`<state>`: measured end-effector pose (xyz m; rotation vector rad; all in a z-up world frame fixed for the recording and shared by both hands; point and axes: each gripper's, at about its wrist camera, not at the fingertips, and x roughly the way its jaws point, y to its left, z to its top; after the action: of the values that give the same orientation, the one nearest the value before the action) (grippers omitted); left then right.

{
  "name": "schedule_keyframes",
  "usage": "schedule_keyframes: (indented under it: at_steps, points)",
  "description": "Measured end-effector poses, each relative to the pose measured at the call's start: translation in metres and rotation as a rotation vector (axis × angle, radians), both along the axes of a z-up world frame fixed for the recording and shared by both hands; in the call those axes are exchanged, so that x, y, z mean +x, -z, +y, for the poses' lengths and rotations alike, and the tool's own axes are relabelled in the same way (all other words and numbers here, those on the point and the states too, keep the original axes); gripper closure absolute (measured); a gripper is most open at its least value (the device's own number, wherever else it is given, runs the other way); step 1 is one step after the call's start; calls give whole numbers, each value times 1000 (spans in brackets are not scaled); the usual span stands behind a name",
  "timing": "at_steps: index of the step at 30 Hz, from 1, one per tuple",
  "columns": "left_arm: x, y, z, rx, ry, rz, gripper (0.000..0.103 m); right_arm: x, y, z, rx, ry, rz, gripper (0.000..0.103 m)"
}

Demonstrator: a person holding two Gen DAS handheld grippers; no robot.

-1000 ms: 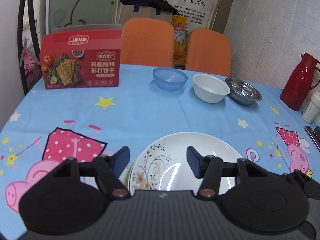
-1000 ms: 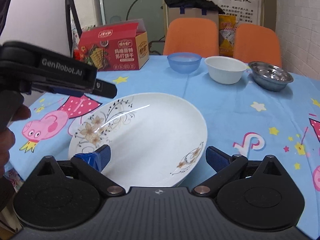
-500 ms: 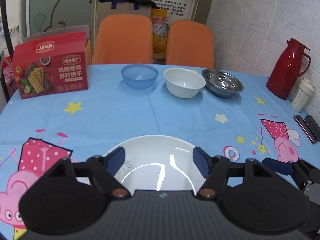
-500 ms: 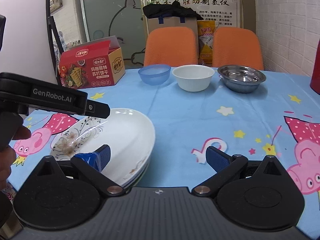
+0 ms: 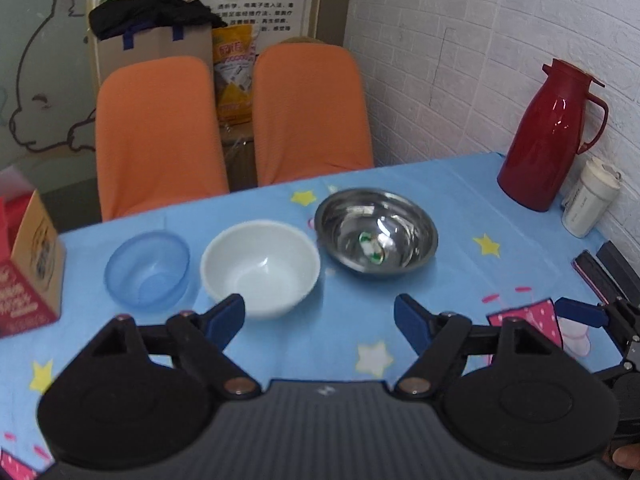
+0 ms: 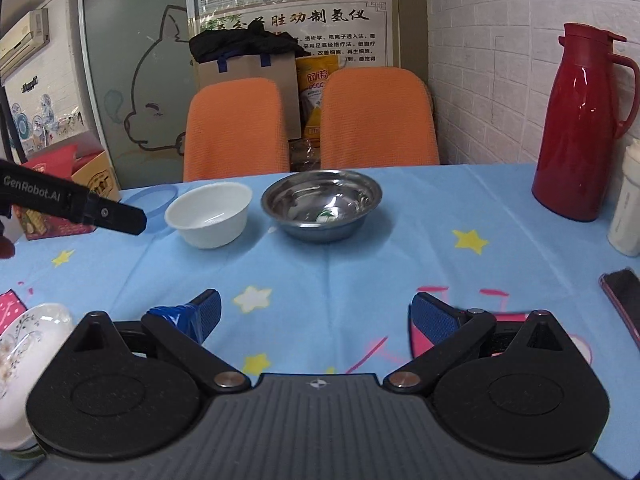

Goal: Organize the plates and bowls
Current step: 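Move the left gripper to the steel bowl and grasp its rim, then carry the steel bowl onto the plate stack and open the left gripper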

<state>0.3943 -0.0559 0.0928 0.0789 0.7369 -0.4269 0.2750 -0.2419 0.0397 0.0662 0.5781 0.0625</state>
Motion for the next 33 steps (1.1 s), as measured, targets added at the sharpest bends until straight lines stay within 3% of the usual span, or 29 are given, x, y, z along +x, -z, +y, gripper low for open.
schedule_keyframes:
  at_steps: [5,12,17,23,33]
  points:
    - [88,8,-49,-3,67,54,26,73,3,-33,74,5,46,14]
    - [168,53,-94,73,117,171,26,157,40,-42,45,14,164,14]
    - [189,77,-99,97,84,206,26,178,59,-39,52,-9,226,14]
    - [194,86,-105,108,98,216,29,181,61,-32,66,-40,214,14]
    - [194,95,-111,129,127,258,49,177,56,-22,55,-97,215,14]
